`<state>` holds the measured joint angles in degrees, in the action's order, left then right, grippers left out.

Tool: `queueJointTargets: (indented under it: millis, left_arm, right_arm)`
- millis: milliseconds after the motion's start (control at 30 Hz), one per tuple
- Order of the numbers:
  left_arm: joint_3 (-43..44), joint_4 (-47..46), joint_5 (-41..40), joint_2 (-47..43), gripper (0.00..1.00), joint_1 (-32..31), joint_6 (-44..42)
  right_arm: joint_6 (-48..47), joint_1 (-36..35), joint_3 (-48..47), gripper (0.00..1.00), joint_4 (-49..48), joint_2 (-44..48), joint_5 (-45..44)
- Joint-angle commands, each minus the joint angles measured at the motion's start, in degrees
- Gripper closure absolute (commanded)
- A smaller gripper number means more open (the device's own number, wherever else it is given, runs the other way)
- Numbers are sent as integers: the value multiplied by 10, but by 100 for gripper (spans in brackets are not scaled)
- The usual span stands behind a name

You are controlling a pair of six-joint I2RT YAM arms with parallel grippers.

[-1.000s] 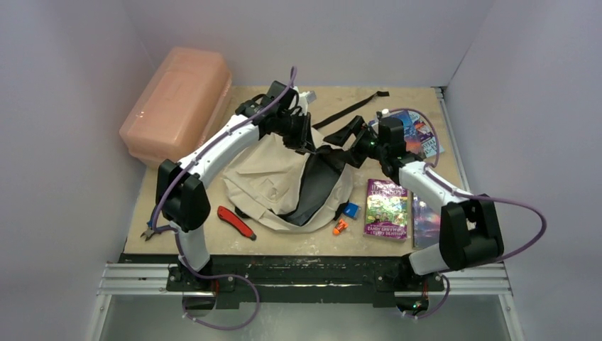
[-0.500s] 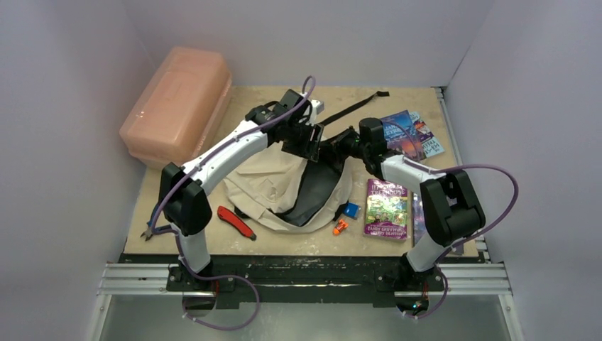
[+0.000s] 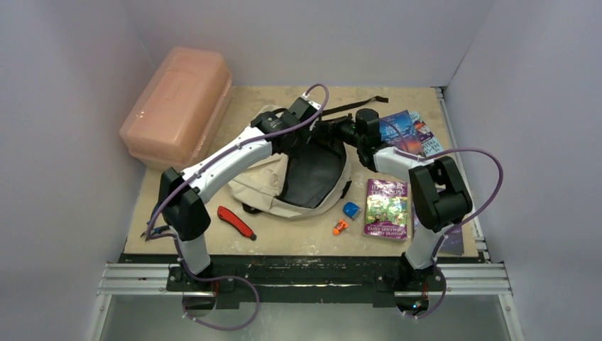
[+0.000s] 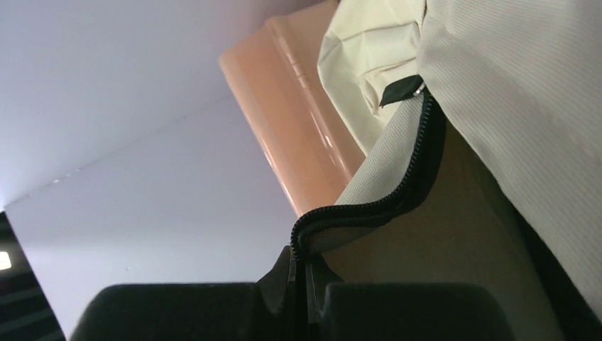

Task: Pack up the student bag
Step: Adjust the student bag at the center of the board.

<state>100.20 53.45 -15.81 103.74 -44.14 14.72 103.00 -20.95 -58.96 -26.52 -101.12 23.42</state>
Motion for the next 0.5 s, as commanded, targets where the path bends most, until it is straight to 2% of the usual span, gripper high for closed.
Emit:
queueJointTargets:
  millis: [0,67,100,200,333,467]
  left_arm:
    - [-3,-19,-146,-47,78,6,-55]
    - [-1,-17,-166,-43,93,11,-64]
    - [3,-13,-167,-41,100,17,-66]
    - [10,1,-135,-46,100,36,-49]
    - [-25,-38,-87,-63,100,52,-74]
    - [-47,-62,-63,-73,100,57,-86]
  right_arm:
    - [56,-1,-47,100,-106,-16,-40]
    - [33,0,-61,97,-121,-22,-38]
    - [9,1,-67,87,-124,-23,-36]
    - [-130,9,-98,60,-64,-21,-3]
    - [-347,34,-119,37,74,6,31]
    - [-529,85,-78,22,201,85,-2]
